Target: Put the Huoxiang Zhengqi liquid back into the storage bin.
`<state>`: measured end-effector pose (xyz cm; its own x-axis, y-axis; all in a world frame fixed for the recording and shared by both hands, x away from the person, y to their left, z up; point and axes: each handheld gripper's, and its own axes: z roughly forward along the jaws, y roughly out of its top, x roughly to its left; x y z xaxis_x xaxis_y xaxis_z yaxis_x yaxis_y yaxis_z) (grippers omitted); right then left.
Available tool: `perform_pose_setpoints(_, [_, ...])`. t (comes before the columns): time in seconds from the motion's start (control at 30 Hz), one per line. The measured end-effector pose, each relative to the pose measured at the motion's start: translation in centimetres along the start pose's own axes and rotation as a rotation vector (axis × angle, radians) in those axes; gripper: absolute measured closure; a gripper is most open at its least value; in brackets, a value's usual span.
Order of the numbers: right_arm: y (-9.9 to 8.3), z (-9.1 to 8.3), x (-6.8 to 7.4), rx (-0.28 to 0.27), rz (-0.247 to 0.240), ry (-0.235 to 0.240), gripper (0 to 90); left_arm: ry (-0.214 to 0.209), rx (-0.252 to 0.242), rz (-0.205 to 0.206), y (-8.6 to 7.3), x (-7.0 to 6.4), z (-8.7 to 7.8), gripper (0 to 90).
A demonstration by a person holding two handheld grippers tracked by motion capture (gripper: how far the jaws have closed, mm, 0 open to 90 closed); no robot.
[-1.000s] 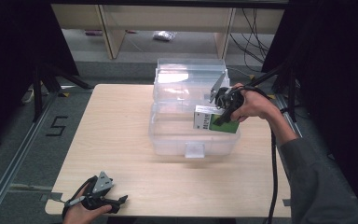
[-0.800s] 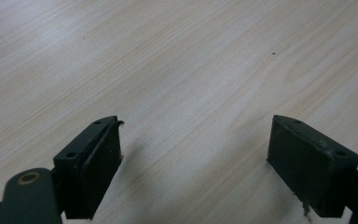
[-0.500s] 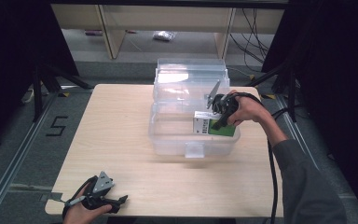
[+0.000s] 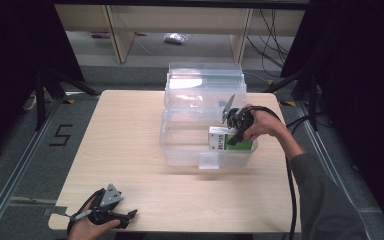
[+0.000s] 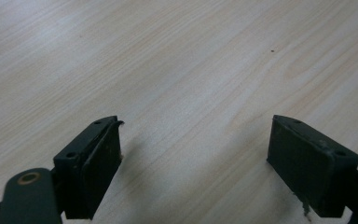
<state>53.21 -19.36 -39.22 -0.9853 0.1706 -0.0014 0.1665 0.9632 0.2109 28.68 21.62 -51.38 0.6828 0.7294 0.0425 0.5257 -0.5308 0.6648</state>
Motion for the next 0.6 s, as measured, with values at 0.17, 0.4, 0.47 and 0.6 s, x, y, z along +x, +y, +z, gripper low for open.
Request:
perform_pose_setpoints(0.17, [-0.3,0.6,-0.3,0.003,0.007,0.001,65.4,0.001,0.004,0.005,0.0,0.0,0.0,16.7])
perform_pose_setpoints(0.4, [-0.6,1.4,-0.5,0.017,-0.007,0.002,65.3,0.000,0.004,0.006,0.0,0.0,0.0,16.7])
perform_pose_setpoints(0.47, [-0.6,1.6,-0.5,0.020,-0.006,-0.001,65.3,0.000,0.003,0.004,0.0,0.0,0.0,16.8])
perform_pose_setpoints(0.6, [-0.4,1.9,-0.4,0.019,0.016,0.015,65.2,0.000,0.005,0.007,0.0,0.0,0.0,16.7])
